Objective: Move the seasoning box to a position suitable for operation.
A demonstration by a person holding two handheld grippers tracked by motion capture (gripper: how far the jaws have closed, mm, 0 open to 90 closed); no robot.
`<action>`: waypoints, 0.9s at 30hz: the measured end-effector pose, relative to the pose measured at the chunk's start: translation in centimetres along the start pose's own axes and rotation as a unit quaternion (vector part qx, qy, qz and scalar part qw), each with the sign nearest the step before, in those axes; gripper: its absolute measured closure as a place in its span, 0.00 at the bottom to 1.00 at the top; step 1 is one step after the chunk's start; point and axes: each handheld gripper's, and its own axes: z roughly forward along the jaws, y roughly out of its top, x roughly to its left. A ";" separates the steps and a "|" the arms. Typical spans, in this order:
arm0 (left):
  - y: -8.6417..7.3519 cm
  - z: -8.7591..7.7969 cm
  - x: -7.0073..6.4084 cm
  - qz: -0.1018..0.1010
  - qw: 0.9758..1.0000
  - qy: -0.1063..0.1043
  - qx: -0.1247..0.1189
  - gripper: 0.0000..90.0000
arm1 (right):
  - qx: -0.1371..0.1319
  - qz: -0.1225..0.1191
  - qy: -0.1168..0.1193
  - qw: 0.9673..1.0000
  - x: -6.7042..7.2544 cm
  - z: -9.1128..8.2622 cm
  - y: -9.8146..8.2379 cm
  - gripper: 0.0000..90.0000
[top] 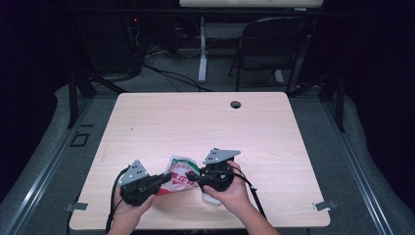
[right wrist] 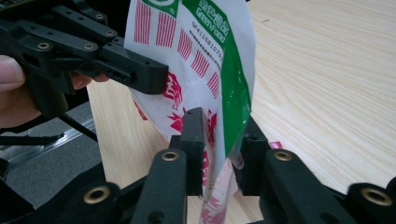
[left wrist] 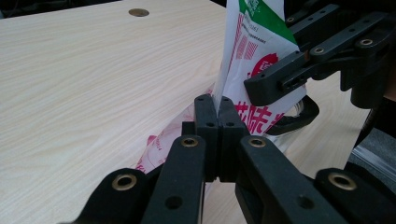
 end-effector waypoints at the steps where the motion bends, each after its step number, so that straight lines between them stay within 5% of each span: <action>1: 0.0 -0.1 0.0 -0.001 1.000 0.000 0.004 1.00 | 0.002 -0.002 -0.001 1.000 0.0 0.0 0.0 0.89; 8: -0.3 -0.1 0.0 0.000 1.000 0.001 0.005 1.00 | 0.014 -0.006 0.007 1.000 0.0 0.3 0.1 0.98; 27: -0.9 -0.4 0.1 -0.002 1.000 0.004 0.009 1.00 | 0.026 -0.019 0.020 0.999 0.1 0.7 0.3 1.00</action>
